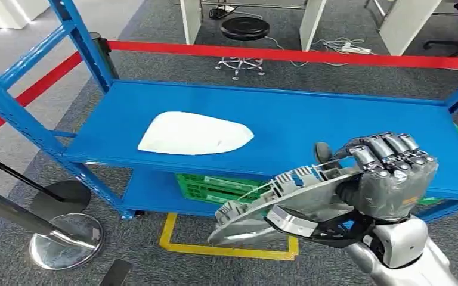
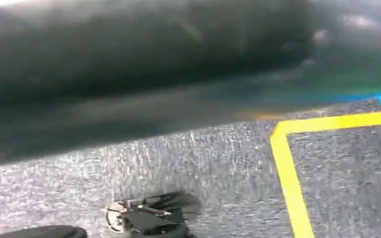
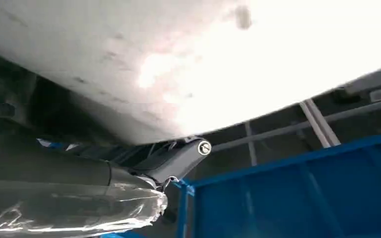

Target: Take the parts from the cabinet and place them on the table.

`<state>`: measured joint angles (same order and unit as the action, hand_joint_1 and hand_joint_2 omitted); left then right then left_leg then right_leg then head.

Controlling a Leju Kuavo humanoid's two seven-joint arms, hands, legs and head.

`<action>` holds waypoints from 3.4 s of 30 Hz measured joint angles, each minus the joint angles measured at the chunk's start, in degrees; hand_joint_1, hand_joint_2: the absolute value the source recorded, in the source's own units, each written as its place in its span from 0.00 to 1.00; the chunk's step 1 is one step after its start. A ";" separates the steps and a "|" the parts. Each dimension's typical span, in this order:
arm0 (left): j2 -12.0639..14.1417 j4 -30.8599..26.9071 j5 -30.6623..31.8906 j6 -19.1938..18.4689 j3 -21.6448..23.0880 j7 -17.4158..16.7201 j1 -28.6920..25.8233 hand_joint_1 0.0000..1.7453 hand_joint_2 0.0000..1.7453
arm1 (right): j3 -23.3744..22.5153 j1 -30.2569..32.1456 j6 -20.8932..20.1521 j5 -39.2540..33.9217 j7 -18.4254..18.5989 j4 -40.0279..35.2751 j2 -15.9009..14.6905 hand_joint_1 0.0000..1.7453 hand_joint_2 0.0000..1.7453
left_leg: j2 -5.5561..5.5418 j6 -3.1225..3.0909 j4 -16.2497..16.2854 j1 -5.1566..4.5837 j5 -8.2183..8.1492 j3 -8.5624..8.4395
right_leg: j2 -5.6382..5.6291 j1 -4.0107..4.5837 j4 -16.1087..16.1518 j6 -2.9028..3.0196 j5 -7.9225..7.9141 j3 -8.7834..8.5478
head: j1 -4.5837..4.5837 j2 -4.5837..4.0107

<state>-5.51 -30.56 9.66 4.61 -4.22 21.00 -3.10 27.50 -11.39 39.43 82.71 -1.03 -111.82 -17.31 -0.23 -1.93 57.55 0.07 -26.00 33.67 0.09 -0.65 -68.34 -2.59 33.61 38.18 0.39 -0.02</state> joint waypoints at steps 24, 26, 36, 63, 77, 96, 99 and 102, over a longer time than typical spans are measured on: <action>1.31 0.79 -2.99 1.18 3.93 -0.09 0.16 0.00 0.00 | -1.44 1.00 0.00 -0.37 -1.42 1.16 2.80 0.79 1.00 | -0.06 2.09 0.08 0.30 -0.48 -0.55 | -0.30 0.50 10.81 2.02 -6.37 -5.43 | -0.35 0.00; 1.31 0.81 -3.02 1.18 4.28 -0.04 0.08 0.00 0.00 | -1.57 1.14 0.02 -0.37 -1.49 1.16 2.97 0.78 1.00 | -0.07 1.56 0.32 0.08 -0.56 -0.25 | -0.23 0.34 11.07 1.38 -6.52 -5.39 | -0.37 0.00; 1.88 0.81 -4.81 0.72 5.68 1.31 0.10 0.00 0.00 | -2.84 1.79 0.04 -1.05 -2.97 0.65 3.76 0.63 1.00 | -0.07 0.16 -0.30 0.42 -0.16 -0.64 | -0.11 0.01 -0.02 0.12 -3.20 0.27 | 0.09 0.00; 2.73 0.83 -6.42 4.81 8.20 0.35 0.31 0.00 1.00 | -5.05 4.74 0.09 -3.06 -5.64 -1.75 6.62 0.46 1.00 | 0.03 0.02 -0.12 0.38 -0.01 -0.12 | -0.30 0.06 -3.36 0.04 1.59 1.20 | -0.02 0.00; 2.78 0.57 -6.51 5.46 9.16 -0.35 0.04 0.00 1.00 | -5.46 5.80 0.09 -3.39 -5.94 -2.32 7.61 0.46 1.00 | -0.01 2.64 6.67 0.23 -4.76 2.54 | -0.11 -0.06 11.59 2.72 -6.42 -6.17 | -0.61 0.00; 1.92 -2.47 -9.64 8.79 10.95 -3.80 -2.00 0.00 1.00 | -8.02 9.94 0.11 -13.03 -10.95 -3.15 10.93 0.46 1.00 | 0.09 -0.29 0.26 0.25 0.52 0.66 | -0.22 0.04 -6.88 -0.02 2.82 2.14 | -0.06 0.00; 1.88 -2.47 -10.25 9.18 11.19 -3.80 -1.98 0.00 1.00 | -9.07 10.69 0.09 -14.67 -11.98 -3.30 11.91 0.46 1.00 | 0.03 -0.08 0.32 0.08 0.90 0.81 | -0.20 0.10 5.00 0.72 -3.21 -4.75 | -0.04 0.00; 1.92 -2.47 -10.77 9.55 11.78 -3.80 -1.97 0.00 1.00 | -10.27 11.30 0.11 -17.04 -13.57 -4.17 13.26 0.46 1.00 | 0.03 0.81 0.49 -0.26 1.48 1.30 | -0.23 0.47 11.19 1.28 -4.27 -8.13 | -0.11 0.00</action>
<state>-3.59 -33.03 -1.12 14.16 7.56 17.20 -5.07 17.23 -0.10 39.54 65.66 -14.60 -115.99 -4.05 -0.20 -1.12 58.03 -0.19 -24.52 34.97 -0.14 -0.19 -57.15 -1.32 29.34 30.05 0.28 -0.02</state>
